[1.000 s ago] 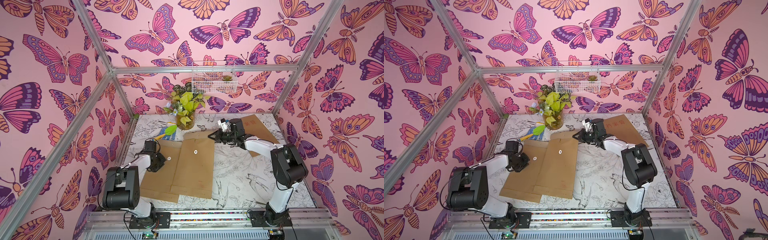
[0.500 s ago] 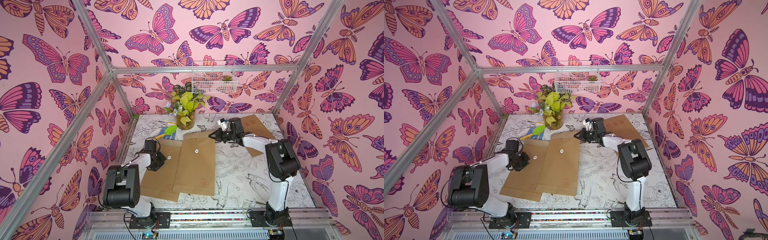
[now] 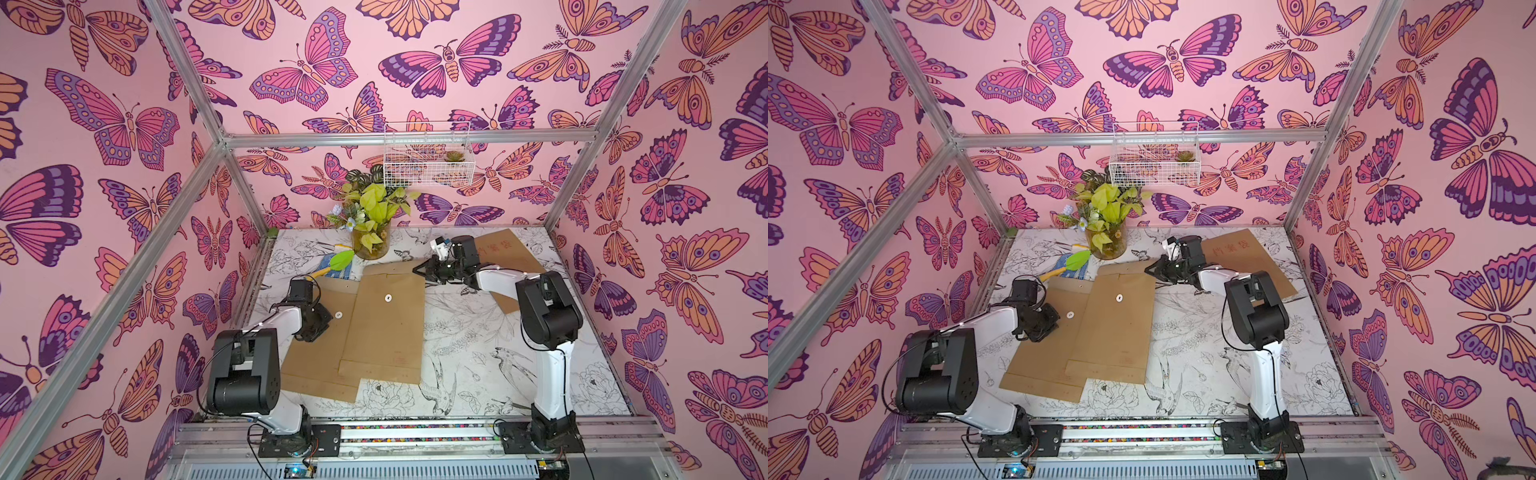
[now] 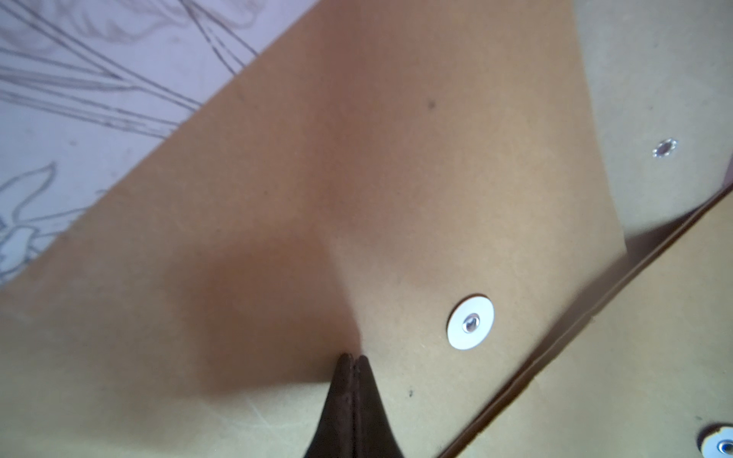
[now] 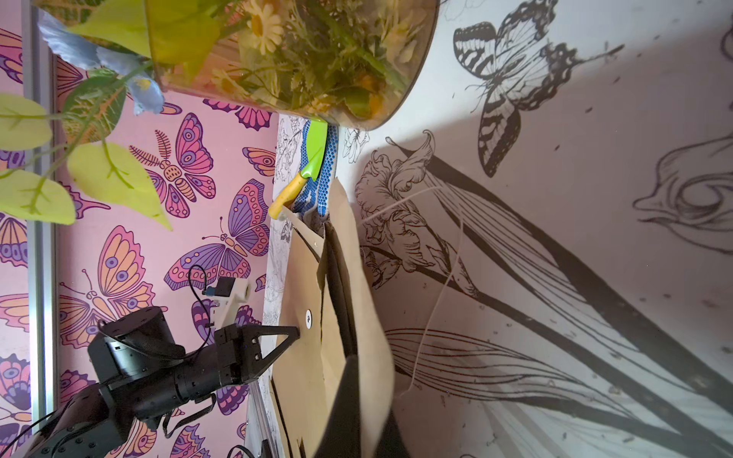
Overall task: Open the file bag
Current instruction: Move the file bag to the center of the board.
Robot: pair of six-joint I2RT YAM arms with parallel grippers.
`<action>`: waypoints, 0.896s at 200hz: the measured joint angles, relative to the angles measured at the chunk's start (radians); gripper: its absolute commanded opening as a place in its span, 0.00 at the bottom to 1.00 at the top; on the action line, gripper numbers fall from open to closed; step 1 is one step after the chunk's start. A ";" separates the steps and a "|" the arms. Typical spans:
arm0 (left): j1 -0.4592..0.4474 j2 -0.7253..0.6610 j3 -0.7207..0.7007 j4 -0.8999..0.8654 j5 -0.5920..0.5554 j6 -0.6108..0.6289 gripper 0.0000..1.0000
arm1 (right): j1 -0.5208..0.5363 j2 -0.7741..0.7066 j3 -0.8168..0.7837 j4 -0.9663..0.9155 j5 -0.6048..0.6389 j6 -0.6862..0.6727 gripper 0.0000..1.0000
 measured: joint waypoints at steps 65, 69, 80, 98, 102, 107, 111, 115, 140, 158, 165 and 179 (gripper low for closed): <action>0.000 0.000 0.008 -0.013 -0.002 -0.003 0.15 | 0.000 0.045 0.056 -0.082 0.086 -0.065 0.55; 0.000 0.000 0.011 -0.016 -0.002 -0.007 0.17 | 0.000 0.045 0.060 -0.091 0.092 -0.074 0.59; 0.000 0.000 0.023 -0.032 -0.008 -0.004 0.26 | 0.000 0.045 0.065 -0.112 0.117 -0.087 0.69; 0.000 0.000 0.051 -0.062 -0.016 0.008 0.41 | -0.003 0.043 0.068 -0.153 0.163 -0.121 0.88; 0.000 0.000 0.059 -0.069 -0.017 0.000 0.44 | -0.005 0.043 0.068 -0.165 0.173 -0.132 0.91; 0.000 -0.001 0.069 -0.076 -0.019 0.006 0.47 | -0.007 0.042 0.068 -0.182 0.190 -0.137 0.94; 0.000 -0.002 0.077 -0.082 -0.021 0.011 0.49 | -0.009 0.040 0.068 -0.195 0.205 -0.150 0.97; 0.000 -0.003 0.084 -0.085 -0.023 0.008 0.51 | -0.011 0.036 0.068 -0.212 0.220 -0.160 1.00; -0.005 -0.043 0.129 -0.120 -0.047 0.043 0.59 | -0.022 -0.046 0.029 -0.327 0.356 -0.224 0.99; -0.047 -0.098 0.161 -0.146 -0.101 0.075 0.61 | -0.024 -0.188 -0.061 -0.383 0.468 -0.256 0.99; -0.083 -0.120 0.175 -0.155 -0.126 0.092 0.61 | -0.024 -0.250 -0.101 -0.391 0.505 -0.262 0.99; -0.174 -0.146 0.204 -0.163 -0.174 0.116 0.62 | -0.024 -0.369 -0.177 -0.397 0.575 -0.269 0.99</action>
